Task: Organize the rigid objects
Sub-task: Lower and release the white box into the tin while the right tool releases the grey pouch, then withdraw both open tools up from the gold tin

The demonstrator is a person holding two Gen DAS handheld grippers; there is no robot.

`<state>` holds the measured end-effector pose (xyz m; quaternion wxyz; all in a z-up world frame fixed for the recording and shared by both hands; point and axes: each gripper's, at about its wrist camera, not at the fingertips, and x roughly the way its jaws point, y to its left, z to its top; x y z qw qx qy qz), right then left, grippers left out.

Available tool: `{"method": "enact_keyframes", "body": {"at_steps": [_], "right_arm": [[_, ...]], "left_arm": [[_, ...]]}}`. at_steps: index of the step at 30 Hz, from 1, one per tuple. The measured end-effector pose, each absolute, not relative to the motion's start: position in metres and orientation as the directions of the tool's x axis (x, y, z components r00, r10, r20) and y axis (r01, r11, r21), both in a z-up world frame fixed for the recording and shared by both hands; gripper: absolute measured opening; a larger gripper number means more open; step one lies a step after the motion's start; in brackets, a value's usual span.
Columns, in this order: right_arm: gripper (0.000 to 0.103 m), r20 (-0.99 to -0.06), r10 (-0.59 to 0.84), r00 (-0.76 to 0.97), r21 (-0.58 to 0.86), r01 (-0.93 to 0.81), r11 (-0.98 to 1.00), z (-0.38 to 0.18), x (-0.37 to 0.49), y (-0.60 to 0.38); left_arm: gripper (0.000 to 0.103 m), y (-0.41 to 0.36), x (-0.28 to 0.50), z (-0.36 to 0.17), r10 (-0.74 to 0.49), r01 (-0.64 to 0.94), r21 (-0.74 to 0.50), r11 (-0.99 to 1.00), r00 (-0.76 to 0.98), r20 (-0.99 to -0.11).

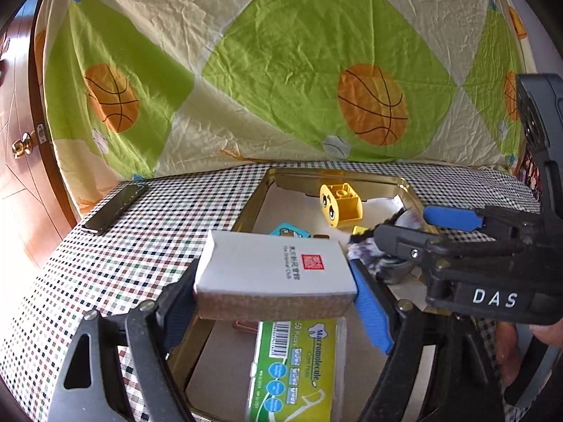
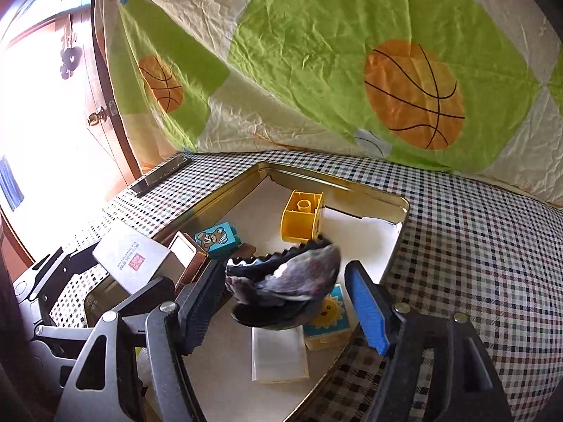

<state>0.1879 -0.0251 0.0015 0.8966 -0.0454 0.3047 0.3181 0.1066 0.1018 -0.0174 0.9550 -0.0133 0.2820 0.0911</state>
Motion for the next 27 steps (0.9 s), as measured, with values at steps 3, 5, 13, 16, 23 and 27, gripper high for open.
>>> {"method": "enact_keyframes", "body": {"at_steps": [3, 5, 13, 16, 23, 27], "right_arm": [[0.083, -0.552, 0.545, 0.631, 0.114, -0.591, 0.799, 0.006, 0.183, -0.03], [0.083, -0.521, 0.545, 0.657, 0.109, -0.582, 0.806, 0.011, 0.177, -0.036], [0.085, -0.396, 0.528, 0.751, 0.067, -0.55, 0.833, 0.036, 0.144, -0.056], [0.087, -0.376, 0.532, 0.759, 0.054, -0.555, 0.83, 0.041, 0.134, -0.06], [0.087, -0.354, 0.538, 0.765, 0.042, -0.562, 0.826, 0.046, 0.123, -0.063], [0.087, -0.346, 0.54, 0.767, 0.029, -0.566, 0.824, 0.047, 0.118, -0.063]], "left_arm": [[0.091, 0.098, 0.105, -0.017, 0.173, -0.183, 0.036, 0.982, 0.823, -0.541], [0.099, 0.095, 0.101, -0.015, 0.171, -0.182, 0.033, 0.983, 0.83, -0.531], [0.102, 0.096, 0.08, 0.003, 0.208, -0.22, 0.034, 0.975, 0.85, -0.485], [0.102, 0.1, 0.074, 0.009, 0.218, -0.23, 0.036, 0.973, 0.845, -0.488], [0.103, 0.109, 0.067, 0.018, 0.23, -0.258, 0.014, 0.966, 0.837, -0.497], [0.103, 0.111, 0.067, 0.02, 0.217, -0.255, -0.006, 0.967, 0.835, -0.505]]}}
